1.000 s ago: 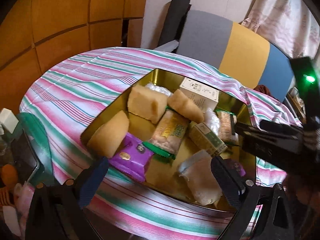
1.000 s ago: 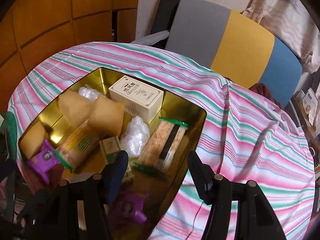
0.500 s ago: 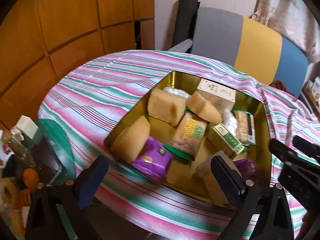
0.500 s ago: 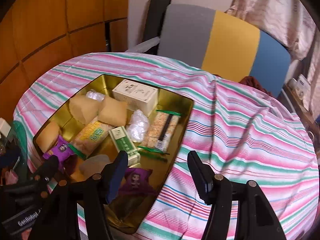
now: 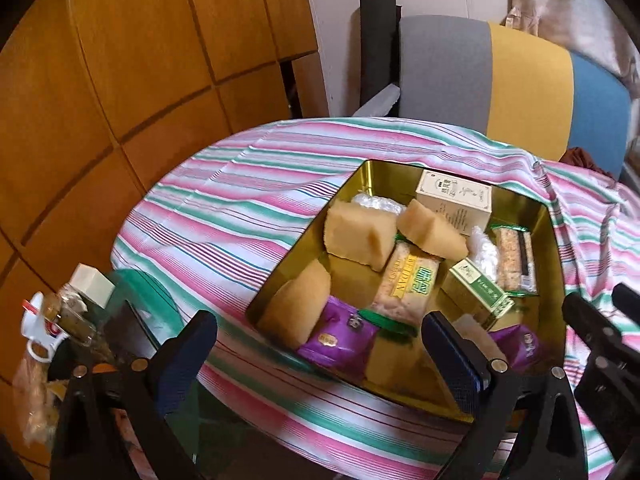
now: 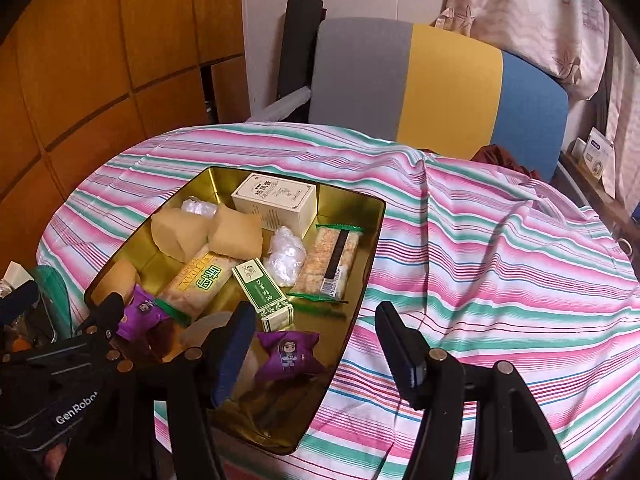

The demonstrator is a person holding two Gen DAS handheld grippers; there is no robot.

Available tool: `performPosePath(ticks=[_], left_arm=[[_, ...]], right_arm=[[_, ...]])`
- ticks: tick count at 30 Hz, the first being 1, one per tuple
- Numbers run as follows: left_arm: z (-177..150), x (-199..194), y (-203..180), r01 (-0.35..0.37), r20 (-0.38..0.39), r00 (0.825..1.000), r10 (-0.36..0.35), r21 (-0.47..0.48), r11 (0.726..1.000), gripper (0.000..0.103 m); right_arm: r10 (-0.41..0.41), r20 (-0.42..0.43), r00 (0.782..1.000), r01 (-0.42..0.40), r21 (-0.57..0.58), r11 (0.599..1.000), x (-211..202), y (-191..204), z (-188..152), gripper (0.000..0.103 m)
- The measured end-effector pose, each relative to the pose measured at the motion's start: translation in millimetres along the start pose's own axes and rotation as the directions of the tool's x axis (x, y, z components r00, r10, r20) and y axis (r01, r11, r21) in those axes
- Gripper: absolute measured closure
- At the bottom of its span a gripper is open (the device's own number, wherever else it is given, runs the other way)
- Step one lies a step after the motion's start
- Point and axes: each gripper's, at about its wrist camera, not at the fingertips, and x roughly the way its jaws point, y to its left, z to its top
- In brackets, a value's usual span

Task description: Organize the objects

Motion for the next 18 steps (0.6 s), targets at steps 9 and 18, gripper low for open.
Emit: performPosePath(ticks=[9, 18], left_arm=[[4.9, -5.0, 5.1, 0.001, 0.002, 1.000, -0.001, -0.027, 1.000, 0.000], [2.6, -4.8, 0.3, -0.007, -0.002, 1.000, 0.007, -0.005, 1.000, 0.000]], right_arm=[[-0.017, -0.021, 1.000, 0.018, 0.049, 0.999, 5.1, -9.0, -0.9, 0.040], [-0.026, -0.011, 1.000, 0.026, 0.030, 0.999, 3.0, -6.4, -2.1, 0.040]])
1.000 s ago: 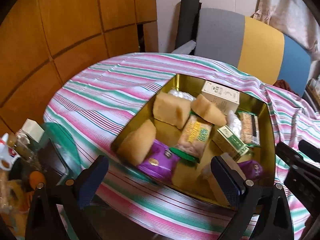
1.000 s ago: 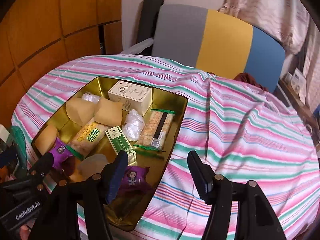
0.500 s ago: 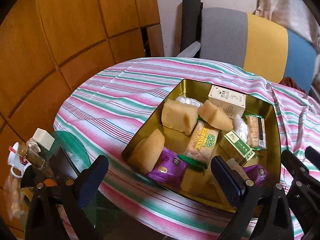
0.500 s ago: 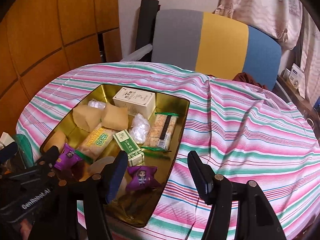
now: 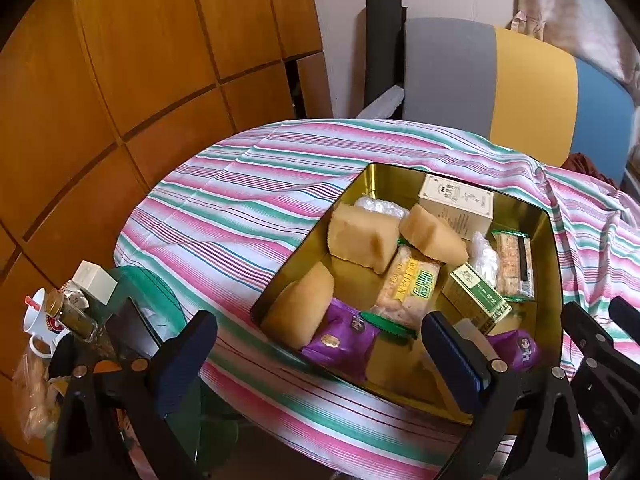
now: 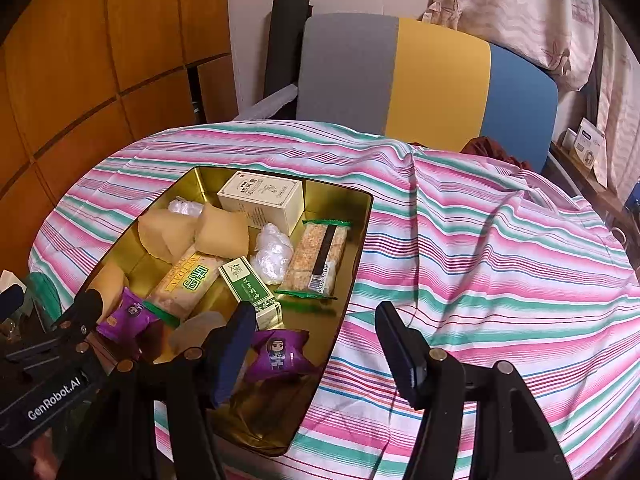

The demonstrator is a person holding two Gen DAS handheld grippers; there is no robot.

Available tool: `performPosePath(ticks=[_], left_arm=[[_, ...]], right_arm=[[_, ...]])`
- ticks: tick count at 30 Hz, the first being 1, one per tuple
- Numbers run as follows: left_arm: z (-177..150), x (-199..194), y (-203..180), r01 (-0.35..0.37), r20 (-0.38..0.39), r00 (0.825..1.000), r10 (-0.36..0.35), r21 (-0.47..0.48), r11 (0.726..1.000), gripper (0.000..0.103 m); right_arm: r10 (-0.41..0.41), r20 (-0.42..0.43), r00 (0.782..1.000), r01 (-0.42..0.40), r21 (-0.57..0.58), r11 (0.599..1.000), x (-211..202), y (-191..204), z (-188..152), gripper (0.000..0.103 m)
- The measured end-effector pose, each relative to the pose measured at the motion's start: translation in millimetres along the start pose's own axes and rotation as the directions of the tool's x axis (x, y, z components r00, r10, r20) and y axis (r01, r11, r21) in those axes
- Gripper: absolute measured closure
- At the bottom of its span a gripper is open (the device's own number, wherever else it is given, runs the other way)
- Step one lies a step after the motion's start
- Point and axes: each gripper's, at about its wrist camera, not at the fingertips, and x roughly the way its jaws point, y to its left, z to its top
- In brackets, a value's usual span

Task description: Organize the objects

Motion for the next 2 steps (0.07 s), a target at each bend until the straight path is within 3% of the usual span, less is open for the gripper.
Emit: performPosePath(ticks=[2], left_arm=[[-0.3, 1.6, -1.4, 0.010, -0.010, 1.000, -0.010, 0.002, 1.000, 0.000]], right_arm=[[0.001, -0.001, 1.000, -0.001, 0.001, 1.000, 0.5, -0.4, -0.1, 0.040]])
